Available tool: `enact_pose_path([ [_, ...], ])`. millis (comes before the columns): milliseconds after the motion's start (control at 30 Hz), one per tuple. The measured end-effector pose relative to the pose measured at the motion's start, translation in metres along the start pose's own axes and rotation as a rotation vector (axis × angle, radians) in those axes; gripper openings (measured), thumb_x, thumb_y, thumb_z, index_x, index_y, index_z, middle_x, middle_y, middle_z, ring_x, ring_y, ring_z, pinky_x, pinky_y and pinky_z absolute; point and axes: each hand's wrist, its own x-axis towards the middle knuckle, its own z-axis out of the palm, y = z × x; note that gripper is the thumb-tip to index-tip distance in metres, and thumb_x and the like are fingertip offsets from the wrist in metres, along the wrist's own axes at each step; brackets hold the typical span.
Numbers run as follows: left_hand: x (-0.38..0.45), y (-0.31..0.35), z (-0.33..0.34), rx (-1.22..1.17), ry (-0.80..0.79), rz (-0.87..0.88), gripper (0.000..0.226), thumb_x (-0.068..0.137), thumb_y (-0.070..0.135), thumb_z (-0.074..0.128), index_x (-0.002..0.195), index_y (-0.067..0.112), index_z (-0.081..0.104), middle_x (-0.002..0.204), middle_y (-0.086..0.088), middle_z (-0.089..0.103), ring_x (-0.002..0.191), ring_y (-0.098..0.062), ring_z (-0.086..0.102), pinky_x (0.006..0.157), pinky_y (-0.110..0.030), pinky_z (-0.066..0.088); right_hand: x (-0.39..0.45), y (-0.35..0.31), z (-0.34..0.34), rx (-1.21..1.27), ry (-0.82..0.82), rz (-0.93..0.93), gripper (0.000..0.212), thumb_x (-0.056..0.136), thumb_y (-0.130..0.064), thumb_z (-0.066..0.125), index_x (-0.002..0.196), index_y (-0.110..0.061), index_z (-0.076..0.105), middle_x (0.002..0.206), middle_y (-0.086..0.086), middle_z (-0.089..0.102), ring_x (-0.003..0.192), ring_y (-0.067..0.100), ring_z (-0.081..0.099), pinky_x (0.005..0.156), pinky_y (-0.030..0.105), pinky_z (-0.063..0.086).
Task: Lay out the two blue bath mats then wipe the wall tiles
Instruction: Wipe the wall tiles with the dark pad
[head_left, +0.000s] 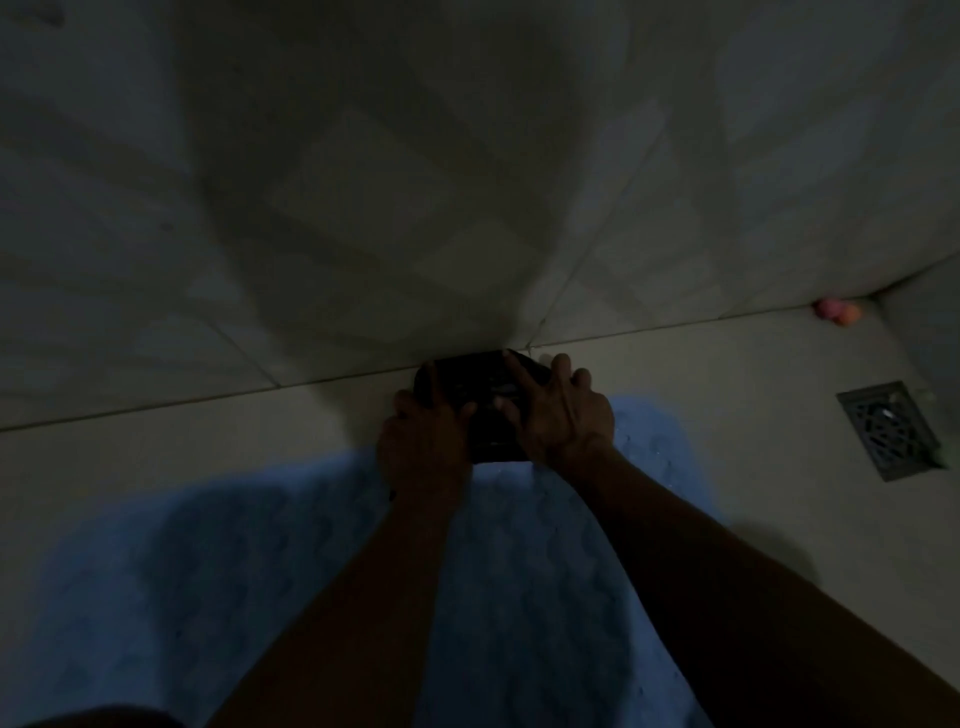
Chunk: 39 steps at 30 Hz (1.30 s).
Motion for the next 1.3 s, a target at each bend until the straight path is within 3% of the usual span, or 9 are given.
enact_pose_path([
  [200, -0.003, 0.019, 0.009, 0.001, 0.008, -0.002, 0.074, 0.101, 0.062, 0.030, 0.161, 0.025, 0.006, 0.138, -0.017, 0.044, 0.108, -0.038, 0.058, 0.082, -0.042, 0.044, -0.002, 0.028, 0.008, 0.045, 0.067, -0.014, 0.063, 0.100, -0.061, 0.032, 0.158, -0.043, 0.012, 0.137, 0.013, 0.035, 0.112, 0.036, 0.044, 0.070, 0.038, 0.035],
  [333, -0.003, 0.045, 0.020, 0.056, 0.069, 0.006, 0.074, 0.100, 0.064, 0.029, 0.161, 0.026, 0.009, 0.134, -0.017, 0.047, 0.102, -0.036, 0.060, 0.069, -0.038, 0.033, 0.001, 0.057, 0.008, 0.093, 0.081, -0.030, 0.062, 0.100, -0.062, 0.032, 0.157, -0.044, 0.014, 0.136, 0.012, 0.034, 0.112, 0.035, 0.043, 0.072, 0.038, 0.035],
  [467, -0.001, 0.070, 0.031, 0.012, 0.063, 0.011, 0.075, 0.100, 0.065, 0.027, 0.161, 0.027, 0.006, 0.138, -0.019, 0.044, 0.108, -0.038, 0.058, 0.080, -0.042, 0.044, 0.010, 0.088, 0.008, 0.075, 0.097, -0.031, 0.063, 0.099, -0.065, 0.029, 0.156, -0.048, 0.011, 0.138, 0.010, 0.033, 0.116, 0.035, 0.042, 0.074, 0.040, 0.034],
  [633, -0.005, 0.106, 0.038, 0.041, 0.071, 0.015, 0.073, 0.099, 0.066, 0.025, 0.160, 0.031, 0.007, 0.142, -0.017, 0.042, 0.111, -0.037, 0.056, 0.085, -0.041, 0.045, 0.017, 0.126, 0.014, 0.075, 0.128, -0.034, 0.063, 0.099, -0.067, 0.027, 0.156, -0.049, 0.010, 0.141, 0.011, 0.033, 0.117, 0.035, 0.042, 0.073, 0.040, 0.034],
  [867, -0.003, 0.163, 0.046, 0.081, 0.075, 0.033, 0.070, 0.098, 0.067, 0.025, 0.159, 0.034, 0.013, 0.135, -0.016, 0.043, 0.106, -0.039, 0.058, 0.084, -0.042, 0.044, 0.029, 0.185, 0.018, 0.142, 0.202, -0.020, 0.064, 0.098, -0.067, 0.030, 0.156, -0.047, 0.016, 0.143, 0.013, 0.033, 0.118, 0.037, 0.043, 0.073, 0.039, 0.037],
  [1033, -0.006, 0.213, 0.058, 0.164, 0.123, 0.079, 0.070, 0.098, 0.068, 0.026, 0.159, 0.034, 0.015, 0.128, -0.015, 0.048, 0.099, -0.036, 0.061, 0.071, -0.038, 0.035, 0.034, 0.235, 0.024, 0.181, 0.241, 0.000, 0.065, 0.098, -0.068, 0.030, 0.157, -0.045, 0.016, 0.143, 0.014, 0.035, 0.119, 0.037, 0.043, 0.079, 0.042, 0.044],
  [1167, -0.005, 0.243, 0.069, 0.186, 0.148, 0.106, 0.070, 0.098, 0.067, 0.026, 0.158, 0.032, 0.015, 0.129, -0.017, 0.048, 0.098, -0.039, 0.061, 0.071, -0.038, 0.033, 0.040, 0.266, 0.027, 0.184, 0.286, 0.010, 0.065, 0.098, -0.069, 0.030, 0.157, -0.045, 0.019, 0.143, 0.015, 0.037, 0.119, 0.037, 0.044, 0.075, 0.040, 0.042],
  [1300, -0.005, 0.270, 0.075, 0.212, 0.170, 0.120, 0.069, 0.099, 0.066, 0.024, 0.157, 0.028, 0.017, 0.129, -0.018, 0.049, 0.099, -0.038, 0.060, 0.071, -0.038, 0.033, 0.047, 0.292, 0.029, 0.210, 0.287, 0.022, 0.063, 0.098, -0.068, 0.030, 0.156, -0.046, 0.019, 0.146, 0.014, 0.035, 0.123, 0.037, 0.040, 0.082, 0.042, 0.045],
])
